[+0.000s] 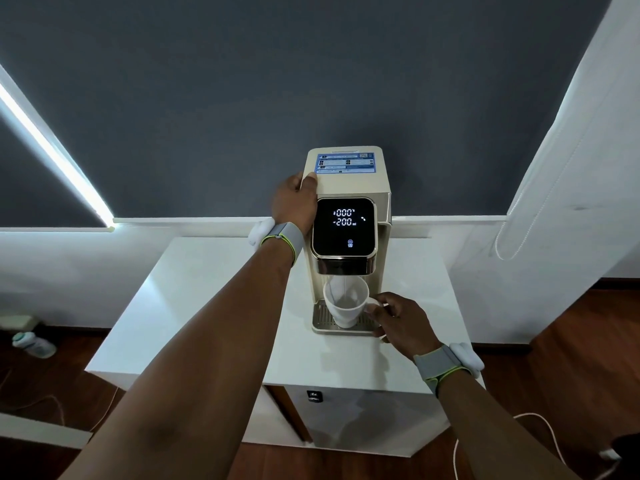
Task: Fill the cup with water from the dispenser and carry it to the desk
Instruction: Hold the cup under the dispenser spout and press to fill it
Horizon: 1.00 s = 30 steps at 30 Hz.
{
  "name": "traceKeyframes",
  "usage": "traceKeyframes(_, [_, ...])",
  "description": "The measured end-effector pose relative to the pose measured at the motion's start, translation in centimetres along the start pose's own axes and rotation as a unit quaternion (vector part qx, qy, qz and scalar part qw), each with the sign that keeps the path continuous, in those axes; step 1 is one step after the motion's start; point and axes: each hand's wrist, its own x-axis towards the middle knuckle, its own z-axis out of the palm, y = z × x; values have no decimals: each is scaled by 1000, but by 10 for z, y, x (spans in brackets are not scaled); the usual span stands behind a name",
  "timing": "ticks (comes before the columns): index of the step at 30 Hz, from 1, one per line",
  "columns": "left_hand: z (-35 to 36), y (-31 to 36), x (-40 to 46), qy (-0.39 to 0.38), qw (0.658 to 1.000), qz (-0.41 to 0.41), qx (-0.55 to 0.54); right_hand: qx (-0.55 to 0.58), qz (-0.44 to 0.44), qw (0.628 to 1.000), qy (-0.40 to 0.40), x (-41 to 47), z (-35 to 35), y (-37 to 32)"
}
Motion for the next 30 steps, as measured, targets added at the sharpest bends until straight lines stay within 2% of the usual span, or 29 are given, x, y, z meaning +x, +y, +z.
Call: traceKeyframes(30, [0,2,0,5,1000,-10,0,34,2,999,5,-3,-4,-6])
